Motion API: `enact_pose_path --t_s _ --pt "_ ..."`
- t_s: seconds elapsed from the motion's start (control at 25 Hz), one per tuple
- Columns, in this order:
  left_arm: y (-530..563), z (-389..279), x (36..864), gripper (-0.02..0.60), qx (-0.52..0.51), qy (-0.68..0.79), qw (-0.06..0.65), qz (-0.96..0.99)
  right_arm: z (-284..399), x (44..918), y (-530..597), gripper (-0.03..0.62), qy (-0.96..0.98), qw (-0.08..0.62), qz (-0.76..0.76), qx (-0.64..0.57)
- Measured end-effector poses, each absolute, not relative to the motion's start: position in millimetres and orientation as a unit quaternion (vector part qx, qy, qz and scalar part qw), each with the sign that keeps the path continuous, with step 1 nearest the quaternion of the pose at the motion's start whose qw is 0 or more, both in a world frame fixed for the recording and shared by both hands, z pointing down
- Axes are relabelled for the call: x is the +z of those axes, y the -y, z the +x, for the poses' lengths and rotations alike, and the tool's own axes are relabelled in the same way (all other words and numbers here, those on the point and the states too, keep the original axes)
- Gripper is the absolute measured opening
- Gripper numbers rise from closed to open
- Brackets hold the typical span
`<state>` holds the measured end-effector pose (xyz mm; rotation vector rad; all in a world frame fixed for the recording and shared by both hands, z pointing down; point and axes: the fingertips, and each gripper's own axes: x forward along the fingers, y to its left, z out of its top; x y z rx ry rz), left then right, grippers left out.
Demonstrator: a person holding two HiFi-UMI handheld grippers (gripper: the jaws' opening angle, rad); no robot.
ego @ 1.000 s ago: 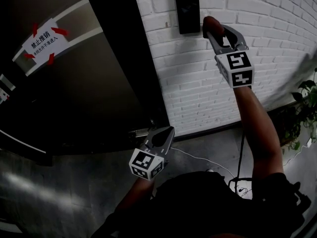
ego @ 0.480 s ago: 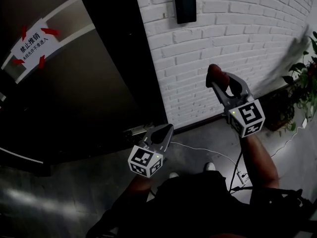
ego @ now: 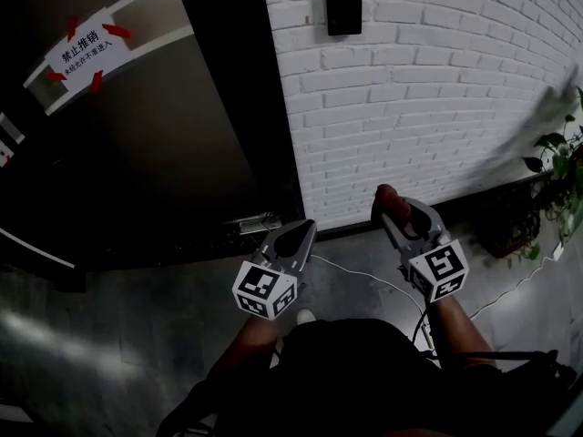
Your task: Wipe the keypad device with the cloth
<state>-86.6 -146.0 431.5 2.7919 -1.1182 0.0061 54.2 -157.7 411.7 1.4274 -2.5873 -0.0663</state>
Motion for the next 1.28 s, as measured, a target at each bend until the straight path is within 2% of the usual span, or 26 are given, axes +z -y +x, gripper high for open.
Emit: enact_pose_path --t_s 0.24,0.72,1.28 --pt "116.3 -58.1 432.4 0.017 -0.009 0.410 0.080 0.908 88.8 415.3 109.2 0.144 0.877 0.100 0.467 -0.039" --pt "71.9 -13.6 416.4 0.017 0.005 0.441 0.045 0.897 124.5 412.4 46.0 0.144 0.893 0.091 0.436 -0.062" --pt "49.7 5.9 415.5 0.017 0.013 0.445 0.032 0.895 136.6 419.0 18.7 0.143 0.900 0.084 0.423 -0.056"
